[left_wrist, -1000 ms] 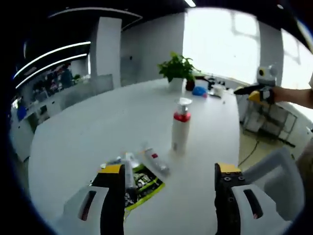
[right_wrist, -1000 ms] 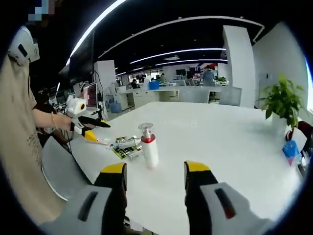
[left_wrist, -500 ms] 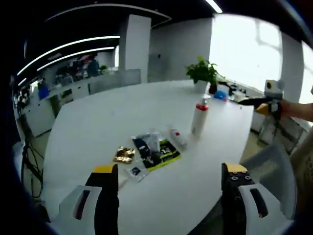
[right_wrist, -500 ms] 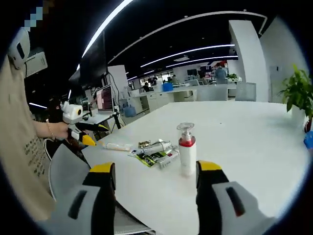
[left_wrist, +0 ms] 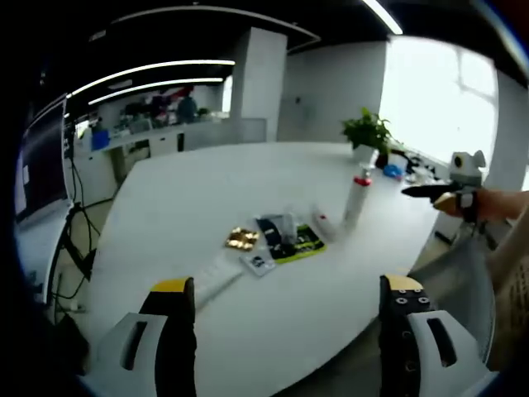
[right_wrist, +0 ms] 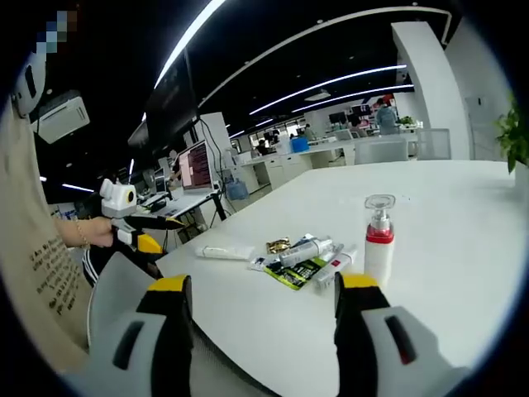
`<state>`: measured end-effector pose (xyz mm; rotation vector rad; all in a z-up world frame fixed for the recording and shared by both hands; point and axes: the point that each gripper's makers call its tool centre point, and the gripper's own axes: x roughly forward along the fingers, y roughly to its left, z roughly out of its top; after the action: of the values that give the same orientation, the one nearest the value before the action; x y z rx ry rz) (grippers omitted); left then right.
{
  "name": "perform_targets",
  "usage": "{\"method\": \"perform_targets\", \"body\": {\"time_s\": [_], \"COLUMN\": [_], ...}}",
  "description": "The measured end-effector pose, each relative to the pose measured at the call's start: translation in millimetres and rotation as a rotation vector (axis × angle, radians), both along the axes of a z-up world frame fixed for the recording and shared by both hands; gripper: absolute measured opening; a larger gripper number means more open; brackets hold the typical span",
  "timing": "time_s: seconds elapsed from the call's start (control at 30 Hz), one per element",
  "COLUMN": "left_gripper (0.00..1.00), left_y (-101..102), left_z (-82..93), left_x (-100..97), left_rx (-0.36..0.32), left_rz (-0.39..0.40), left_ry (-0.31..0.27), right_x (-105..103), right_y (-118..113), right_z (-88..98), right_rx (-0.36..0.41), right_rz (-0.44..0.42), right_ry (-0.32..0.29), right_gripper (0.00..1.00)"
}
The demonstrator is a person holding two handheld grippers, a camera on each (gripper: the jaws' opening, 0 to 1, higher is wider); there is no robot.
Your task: Arrange the skincare products in the storage area until every visible bottle or jar stands upright without overlapping.
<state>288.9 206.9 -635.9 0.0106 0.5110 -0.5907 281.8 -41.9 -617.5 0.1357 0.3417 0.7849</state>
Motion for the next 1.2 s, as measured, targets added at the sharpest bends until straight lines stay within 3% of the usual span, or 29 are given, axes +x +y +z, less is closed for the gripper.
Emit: {"method": "perform_targets", "body": {"time_s": [0.37,0.8,1.2], "left_gripper": [0.92,0.93,0.93], "left_y": [12.6,10.1,15.1], "left_z": [-7.5,-13.5,-17.5], "left_x": [-11.6,-7.6,5.2], "left_rx": [-0.006,-0.022,-0.002], "left_rz": [0.031,0.008,-0.011], "left_ry": [0.022,0.048,0.064], "right_x": [-0.9,-2.8,-2.9], "right_y": [15.4,23.4,22.9], "right_z": [9.8,7.0,0.5], "right_rx": [0.052,0.086,0.060], "right_rz": [-0.058,-0.087,-0.100], "right_ry": [-0.018,0.004,0.019], "right_gripper": [0.75,0.83,0.83]}}
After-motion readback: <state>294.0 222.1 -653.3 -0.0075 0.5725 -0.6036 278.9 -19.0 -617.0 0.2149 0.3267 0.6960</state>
